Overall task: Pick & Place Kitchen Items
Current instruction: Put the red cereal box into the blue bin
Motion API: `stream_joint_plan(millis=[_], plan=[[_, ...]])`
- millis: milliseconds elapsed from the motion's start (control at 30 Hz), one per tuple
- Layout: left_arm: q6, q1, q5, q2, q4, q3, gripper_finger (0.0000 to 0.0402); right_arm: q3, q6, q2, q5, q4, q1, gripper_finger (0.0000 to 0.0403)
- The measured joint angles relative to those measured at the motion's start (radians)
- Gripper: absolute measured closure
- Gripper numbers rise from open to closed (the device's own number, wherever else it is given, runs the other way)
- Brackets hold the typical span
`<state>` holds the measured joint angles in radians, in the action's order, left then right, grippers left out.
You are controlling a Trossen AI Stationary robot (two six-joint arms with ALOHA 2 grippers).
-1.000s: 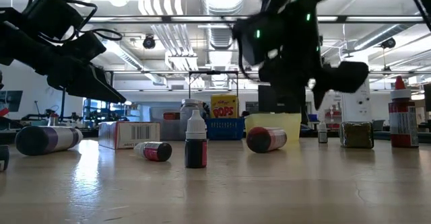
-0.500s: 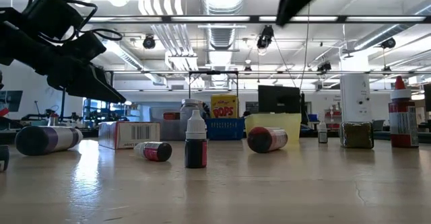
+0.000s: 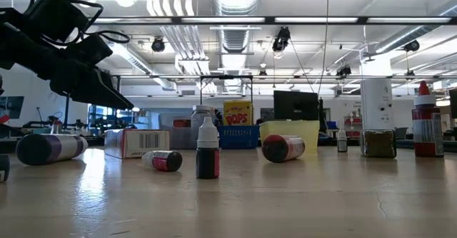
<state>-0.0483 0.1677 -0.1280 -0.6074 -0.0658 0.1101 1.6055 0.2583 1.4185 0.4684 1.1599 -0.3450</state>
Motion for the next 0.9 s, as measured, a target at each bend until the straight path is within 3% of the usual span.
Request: stream_joint_plan(millis=[100,633,900], plan=[[0.000,0.000,0.000,0.000,0.000,0.000,0.0101,-0.033,-0.005,-0.072,-0.002,0.005,0.000,0.0392],[0.000,0.000,0.000,0.000,0.000,0.000,0.0099,-0.284,-0.033,-0.492,-0.034,0.013,0.001,0.0394],[0.000,0.000,0.000,0.000,0.000,0.000,0.0099,-0.404,-0.034,-0.620,-0.025,0.013,0.001,0.0394]])
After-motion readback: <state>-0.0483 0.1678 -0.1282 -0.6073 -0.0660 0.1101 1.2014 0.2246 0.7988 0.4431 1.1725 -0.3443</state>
